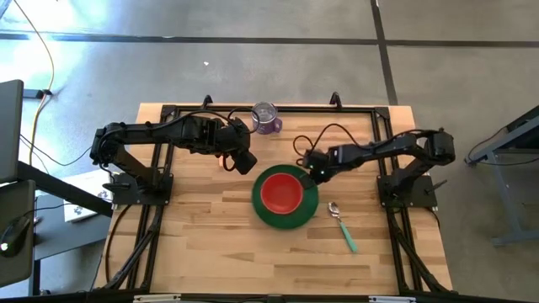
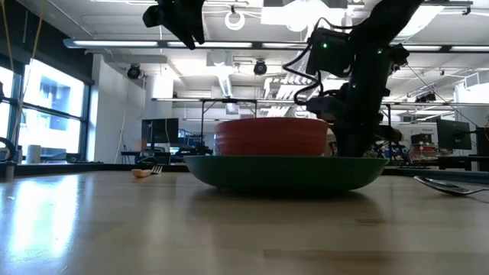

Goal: Set table place
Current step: Move the green plate with orange bowl on top to the center of the table, then move the light orange fork to the left of the green plate on the table

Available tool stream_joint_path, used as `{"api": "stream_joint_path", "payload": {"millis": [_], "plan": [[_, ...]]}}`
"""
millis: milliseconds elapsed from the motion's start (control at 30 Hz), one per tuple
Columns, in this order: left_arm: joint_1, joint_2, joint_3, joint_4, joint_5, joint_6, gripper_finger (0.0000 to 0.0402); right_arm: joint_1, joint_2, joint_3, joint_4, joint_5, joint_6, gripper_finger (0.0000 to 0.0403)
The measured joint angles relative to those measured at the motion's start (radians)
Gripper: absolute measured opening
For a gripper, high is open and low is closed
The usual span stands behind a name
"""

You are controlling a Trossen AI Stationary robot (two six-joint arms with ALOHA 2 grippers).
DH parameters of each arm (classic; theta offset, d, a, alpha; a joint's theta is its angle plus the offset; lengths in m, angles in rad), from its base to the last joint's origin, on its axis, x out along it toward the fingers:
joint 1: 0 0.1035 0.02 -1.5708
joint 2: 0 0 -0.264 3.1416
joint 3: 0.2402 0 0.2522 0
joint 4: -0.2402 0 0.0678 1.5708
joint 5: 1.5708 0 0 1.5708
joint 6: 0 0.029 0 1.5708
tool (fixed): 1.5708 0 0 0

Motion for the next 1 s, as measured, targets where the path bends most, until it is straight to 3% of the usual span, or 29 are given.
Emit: {"api": "stream_joint_path", "payload": {"millis": [433, 633, 867, 1000], "plan": [[0.0, 0.0, 0.0, -0.001, -0.001, -0.002, 0.0134, 0.056, 0.0, 0.0, 0.082, 0.006, 0.064, 0.0], [0.0, 0.0, 0.0, -0.082, -0.037, -0.082, 0.0134, 0.051, -0.019, 0.001, 0.051, 0.008, 0.044, 0.0], [-0.005, 0.0, -0.01, -0.158, -0.062, -0.201, 0.0133, 0.051, -0.11, 0.075, -0.199, 0.109, -0.01, 0.0], [-0.017, 0.001, -0.103, -0.155, -0.087, -0.301, 0.0133, 0.051, -0.188, 0.144, -0.36, 0.207, -0.029, 0.0]]}}
